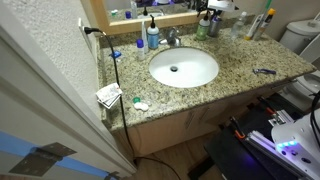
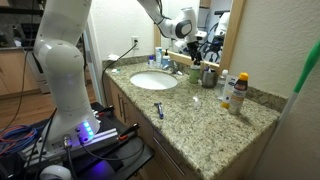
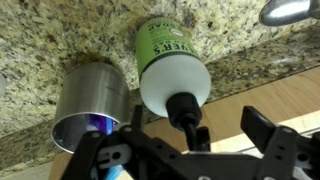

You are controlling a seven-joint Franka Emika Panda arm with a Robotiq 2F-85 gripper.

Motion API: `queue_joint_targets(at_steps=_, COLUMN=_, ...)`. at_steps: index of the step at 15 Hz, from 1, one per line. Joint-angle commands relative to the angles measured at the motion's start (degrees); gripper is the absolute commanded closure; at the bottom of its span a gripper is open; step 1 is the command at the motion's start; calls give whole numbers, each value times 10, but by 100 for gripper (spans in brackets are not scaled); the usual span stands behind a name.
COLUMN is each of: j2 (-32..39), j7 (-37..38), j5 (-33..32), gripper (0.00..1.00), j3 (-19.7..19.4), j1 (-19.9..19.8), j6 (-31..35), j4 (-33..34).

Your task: Move all the bottles away from the sink

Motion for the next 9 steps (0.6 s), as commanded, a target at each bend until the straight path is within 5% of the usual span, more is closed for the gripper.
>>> queue_joint_targets(at_steps=1, j2=4, j7=6, j5=-12, gripper=32, j3=-7, j1=7, j6=11, j4=4)
queue_joint_targets(at_steps=9, j2=-8, j7=8, j5=-21, gripper=89, j3=-11, j1=10, j6=10, j4=-4)
